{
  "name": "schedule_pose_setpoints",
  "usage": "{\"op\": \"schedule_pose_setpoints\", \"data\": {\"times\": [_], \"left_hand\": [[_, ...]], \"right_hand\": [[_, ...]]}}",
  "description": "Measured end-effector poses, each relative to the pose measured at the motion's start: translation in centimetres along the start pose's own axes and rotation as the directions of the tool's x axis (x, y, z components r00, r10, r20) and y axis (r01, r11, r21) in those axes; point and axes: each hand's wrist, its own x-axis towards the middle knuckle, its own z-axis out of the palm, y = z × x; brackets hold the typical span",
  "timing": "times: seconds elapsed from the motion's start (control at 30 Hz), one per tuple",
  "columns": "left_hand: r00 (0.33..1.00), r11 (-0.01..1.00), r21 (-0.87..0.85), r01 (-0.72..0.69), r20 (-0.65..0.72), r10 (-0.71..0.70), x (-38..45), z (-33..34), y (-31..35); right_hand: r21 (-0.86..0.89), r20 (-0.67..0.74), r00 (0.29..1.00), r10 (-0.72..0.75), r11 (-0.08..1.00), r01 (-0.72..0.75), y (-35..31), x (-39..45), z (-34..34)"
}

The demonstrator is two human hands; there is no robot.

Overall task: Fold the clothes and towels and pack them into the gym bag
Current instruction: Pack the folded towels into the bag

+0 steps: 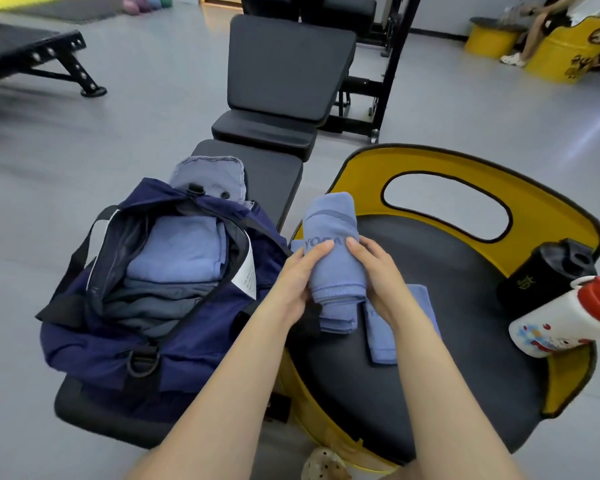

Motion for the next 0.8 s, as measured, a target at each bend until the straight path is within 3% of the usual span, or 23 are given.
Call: {"op": "schedule_pose_setpoints", "data": {"times": [0.13, 0.23, 0.33, 0.4, 0.47, 0.57, 0.63, 0.7, 0.8], "left_hand": [[0.998, 0.993, 0.113, -0.035, -0.041, 0.040, -0.7, -2.1, 2.2], [0.997, 0.968, 0.243, -0.055, -0.030, 0.064, -2.0, -3.6, 4.3], [0.974, 0.900, 0.414, -0.138, -0.107, 0.199, -3.2, -5.6, 6.7], [0.913, 0.827, 0.530, -0.188, -0.216, 0.347, -3.8, -7.8, 8.4], [0.800, 0.647, 0.744, -0.167, -0.280, 0.530, -4.7, -10.9, 10.0], [0.646, 0.213, 0.964, 0.160, -0.266, 0.715, -5.8, -15.7, 11.0], [0.598, 0.121, 0.946, 0.302, -0.287, 0.748, -6.4, -17.8, 11.1], [0.610, 0.111, 0.949, 0.296, -0.277, 0.742, -6.7, -19.2, 11.1], [0.721, 0.143, 0.960, 0.240, -0.275, 0.636, -6.6, -20.3, 11.0]], "right_hand": [[0.089, 0.153, 0.987, 0.047, 0.994, -0.061, -0.5, 0.3, 2.2], [0.115, 0.182, 0.983, 0.017, 0.993, -0.039, -1.0, 0.5, 4.2], [0.136, 0.158, 0.987, -0.027, 0.991, 0.005, -1.5, 0.8, 6.4], [0.123, 0.132, 0.989, -0.059, 0.992, 0.042, -1.5, 0.9, 7.7], [0.120, 0.112, 0.991, -0.074, 0.991, 0.061, -1.4, 1.2, 9.0], [0.099, 0.094, 0.992, -0.089, 0.992, 0.080, -1.0, 1.6, 10.7], [0.077, 0.098, 0.990, -0.101, 0.993, 0.093, -0.7, 1.9, 11.7], [0.075, 0.105, 0.989, -0.108, 0.992, 0.100, -0.5, 2.2, 12.9], [0.085, 0.117, 0.984, -0.132, 0.989, 0.123, -0.4, 2.3, 14.7]]}}
